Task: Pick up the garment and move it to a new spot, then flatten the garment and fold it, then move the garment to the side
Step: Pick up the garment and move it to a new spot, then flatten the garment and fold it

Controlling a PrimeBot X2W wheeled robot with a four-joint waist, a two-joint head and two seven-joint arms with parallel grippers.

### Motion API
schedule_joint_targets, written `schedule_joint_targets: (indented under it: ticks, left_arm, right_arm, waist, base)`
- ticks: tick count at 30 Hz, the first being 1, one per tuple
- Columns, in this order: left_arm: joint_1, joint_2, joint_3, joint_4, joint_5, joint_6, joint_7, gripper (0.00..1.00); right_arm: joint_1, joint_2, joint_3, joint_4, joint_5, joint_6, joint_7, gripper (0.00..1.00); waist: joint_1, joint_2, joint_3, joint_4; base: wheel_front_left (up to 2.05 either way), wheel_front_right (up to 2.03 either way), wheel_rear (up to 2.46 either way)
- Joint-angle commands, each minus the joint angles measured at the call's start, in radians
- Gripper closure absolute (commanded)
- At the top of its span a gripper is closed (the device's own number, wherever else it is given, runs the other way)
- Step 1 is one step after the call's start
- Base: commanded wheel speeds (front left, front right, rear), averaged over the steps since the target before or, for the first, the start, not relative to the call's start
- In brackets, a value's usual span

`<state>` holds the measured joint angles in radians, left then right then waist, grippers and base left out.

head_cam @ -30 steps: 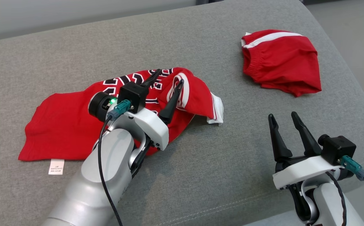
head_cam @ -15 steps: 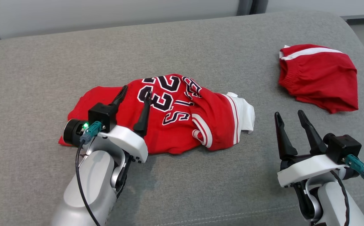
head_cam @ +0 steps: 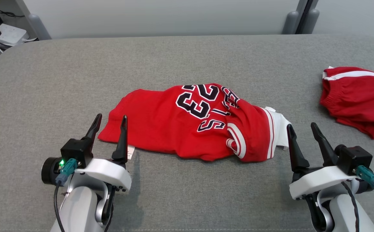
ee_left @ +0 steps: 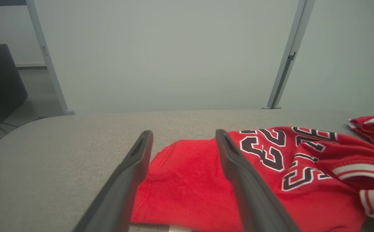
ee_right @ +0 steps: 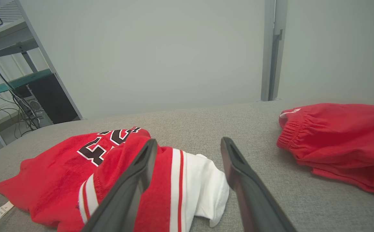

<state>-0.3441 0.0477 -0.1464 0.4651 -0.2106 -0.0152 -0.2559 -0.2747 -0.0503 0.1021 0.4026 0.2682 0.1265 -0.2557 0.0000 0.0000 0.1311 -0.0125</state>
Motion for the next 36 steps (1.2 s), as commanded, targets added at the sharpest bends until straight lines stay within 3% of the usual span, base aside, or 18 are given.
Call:
schedule_joint_targets:
  ticks: [1, 10, 20, 25, 30, 31, 32, 36]
  left_arm:
    - [0.003, 0.013, 0.042, -0.034, 0.013, 0.005, -0.006, 0.0]
    - [0.091, 0.003, 0.097, -0.081, 0.01, -0.018, -0.006, 0.0]
    - [0.087, 0.003, 0.049, -0.105, -0.047, -0.002, -0.006, 0.0]
    - [0.099, 0.003, 0.045, -0.109, -0.052, 0.002, -0.006, 0.0]
    - [0.104, 0.003, 0.035, -0.105, -0.061, 0.006, -0.006, 0.0]
    - [0.103, 0.003, 0.033, -0.105, -0.063, 0.006, -0.006, 0.0]
    - [0.102, 0.003, 0.03, -0.105, -0.064, 0.006, -0.006, 0.0]
    - [0.099, 0.003, 0.025, -0.106, -0.065, 0.006, -0.006, 0.0]
  right_arm:
    - [-0.002, 0.0, 0.02, -0.013, -0.015, 0.004, -0.006, 0.0]
    - [0.011, 0.0, 0.082, 0.06, -0.022, 0.004, -0.006, 0.0]
    - [-0.038, -0.017, 0.135, 0.116, -0.021, 0.004, -0.006, 0.0]
    - [-0.041, -0.024, 0.162, 0.11, -0.03, 0.004, -0.006, 0.0]
    - [-0.054, -0.026, 0.122, 0.172, -0.074, 0.004, -0.006, 0.0]
    - [-0.059, -0.024, 0.113, 0.18, -0.08, 0.004, -0.006, 0.56]
    - [-0.067, -0.022, 0.108, 0.178, -0.08, 0.004, -0.006, 1.0]
    - [-0.098, -0.016, 0.109, 0.128, -0.067, 0.004, -0.006, 1.0]
  waist:
    - [0.0, 0.0, -0.003, 0.015]
    - [0.0, 0.0, 0.009, 0.091]
    - [0.0, 0.0, 0.033, 0.189]
    - [0.0, 0.0, 0.037, 0.212]
    - [0.0, 0.0, 0.033, 0.22]
    - [0.0, 0.0, 0.033, 0.222]
    - [0.0, 0.0, 0.034, 0.223]
    - [0.0, 0.0, 0.038, 0.222]
  base:
    - [0.0, 0.0, 0.0]
    - [0.0, 0.0, 0.0]
    - [0.0, 0.0, 0.0]
    - [0.0, 0.0, 0.0]
    - [0.0, 0.0, 0.0]
    - [0.0, 0.0, 0.0]
    - [0.0, 0.0, 0.0]
    - [0.0, 0.0, 0.0]
